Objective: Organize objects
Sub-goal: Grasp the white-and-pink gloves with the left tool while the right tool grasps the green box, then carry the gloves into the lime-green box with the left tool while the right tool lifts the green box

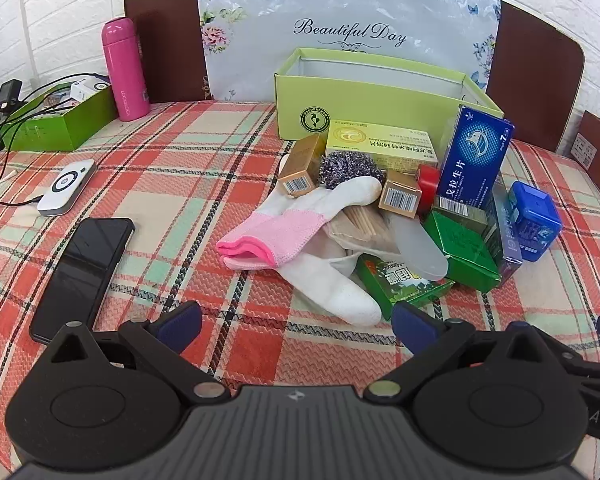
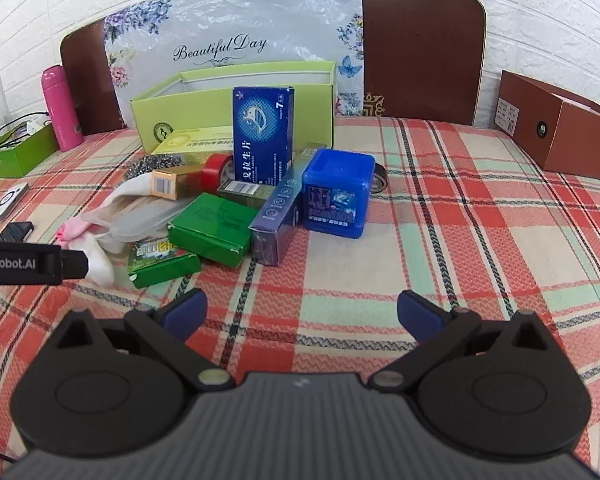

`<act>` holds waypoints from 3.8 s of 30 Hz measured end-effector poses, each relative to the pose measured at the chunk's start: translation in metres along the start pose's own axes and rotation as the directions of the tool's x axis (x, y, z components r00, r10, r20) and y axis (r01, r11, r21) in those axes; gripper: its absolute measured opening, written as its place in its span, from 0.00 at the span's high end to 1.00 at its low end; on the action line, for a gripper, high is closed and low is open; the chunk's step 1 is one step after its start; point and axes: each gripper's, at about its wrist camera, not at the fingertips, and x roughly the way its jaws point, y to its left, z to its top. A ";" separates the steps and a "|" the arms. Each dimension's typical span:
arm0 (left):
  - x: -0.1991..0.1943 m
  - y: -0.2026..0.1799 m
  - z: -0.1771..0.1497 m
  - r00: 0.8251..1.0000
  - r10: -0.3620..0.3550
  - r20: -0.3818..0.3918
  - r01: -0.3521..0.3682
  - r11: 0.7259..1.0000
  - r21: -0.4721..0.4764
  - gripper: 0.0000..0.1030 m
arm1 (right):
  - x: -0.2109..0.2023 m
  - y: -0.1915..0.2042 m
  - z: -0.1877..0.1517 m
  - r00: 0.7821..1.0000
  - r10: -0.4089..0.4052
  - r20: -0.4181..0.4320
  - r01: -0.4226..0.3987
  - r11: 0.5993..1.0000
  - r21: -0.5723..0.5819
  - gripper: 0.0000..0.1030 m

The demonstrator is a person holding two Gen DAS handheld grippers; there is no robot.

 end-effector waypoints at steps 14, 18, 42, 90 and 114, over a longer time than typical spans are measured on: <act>0.005 0.007 -0.003 0.999 -0.048 0.007 0.047 0.999 0.011 0.00 | 0.010 -0.003 -0.002 0.999 0.025 -0.022 -0.025 1.000 0.012 0.00; 0.000 0.014 -0.010 0.992 -0.119 0.050 0.116 0.992 0.057 0.00 | 0.007 -0.004 -0.004 0.988 0.151 0.040 -0.151 0.988 -0.002 0.00; 0.081 0.059 0.038 0.951 -0.307 -0.017 0.304 0.947 -0.100 0.77 | 0.072 0.027 0.026 0.979 0.206 -0.002 -0.206 0.977 0.058 0.36; -0.028 0.055 0.136 0.844 -0.456 0.283 0.475 0.880 0.002 0.89 | -0.005 -0.013 0.060 0.949 0.251 0.192 -0.236 0.967 -0.100 0.90; 0.066 -0.004 0.253 0.836 -0.400 0.377 0.451 0.891 -0.056 0.88 | 0.029 0.012 -0.015 0.972 0.223 -0.078 -0.235 0.950 -0.206 0.35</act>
